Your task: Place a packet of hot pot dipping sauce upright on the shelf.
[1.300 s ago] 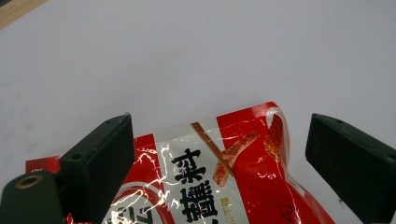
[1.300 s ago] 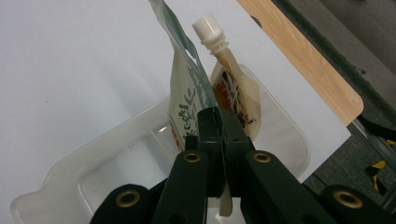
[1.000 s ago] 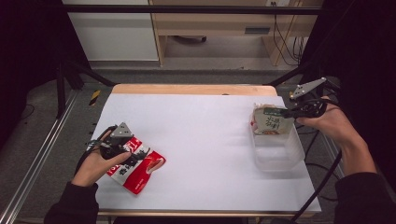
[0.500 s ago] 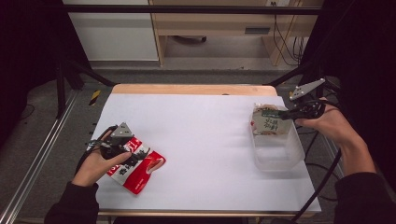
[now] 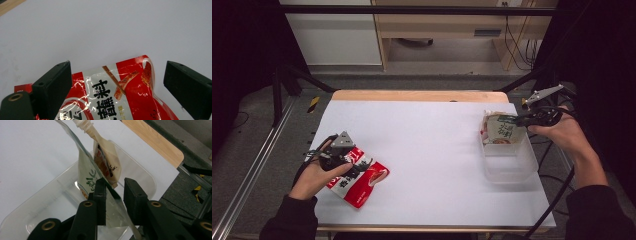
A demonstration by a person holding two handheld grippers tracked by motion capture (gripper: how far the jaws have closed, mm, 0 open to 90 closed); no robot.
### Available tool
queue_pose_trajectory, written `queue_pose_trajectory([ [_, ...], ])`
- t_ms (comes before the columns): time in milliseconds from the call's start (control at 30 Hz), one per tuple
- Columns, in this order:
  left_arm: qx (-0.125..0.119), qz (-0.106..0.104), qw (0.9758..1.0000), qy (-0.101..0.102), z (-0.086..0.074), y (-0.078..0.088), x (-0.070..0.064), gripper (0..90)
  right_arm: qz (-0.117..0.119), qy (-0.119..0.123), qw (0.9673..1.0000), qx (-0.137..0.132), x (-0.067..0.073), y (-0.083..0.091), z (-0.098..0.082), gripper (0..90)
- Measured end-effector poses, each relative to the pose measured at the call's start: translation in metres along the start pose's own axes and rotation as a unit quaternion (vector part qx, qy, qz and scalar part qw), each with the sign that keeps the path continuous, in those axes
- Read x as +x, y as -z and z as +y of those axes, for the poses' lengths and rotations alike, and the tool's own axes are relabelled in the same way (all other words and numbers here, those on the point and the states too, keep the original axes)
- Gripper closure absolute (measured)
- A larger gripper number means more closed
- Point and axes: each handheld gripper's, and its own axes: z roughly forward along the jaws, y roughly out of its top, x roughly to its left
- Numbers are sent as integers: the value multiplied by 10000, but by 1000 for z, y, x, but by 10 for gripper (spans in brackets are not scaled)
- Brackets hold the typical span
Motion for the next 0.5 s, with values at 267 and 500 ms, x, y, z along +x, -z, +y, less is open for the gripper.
queue_pose_trajectory([
  [267, -13, 12, 10000, 26, -1, 1, 1, 85, 51, -37, 10000, 4, 4, -3, 2, 649],
  [500, -22, 14, 10000, 30, -1, 2, 2, 85, 45, -43, 10000, -29, 7, -2, 4, 608],
])
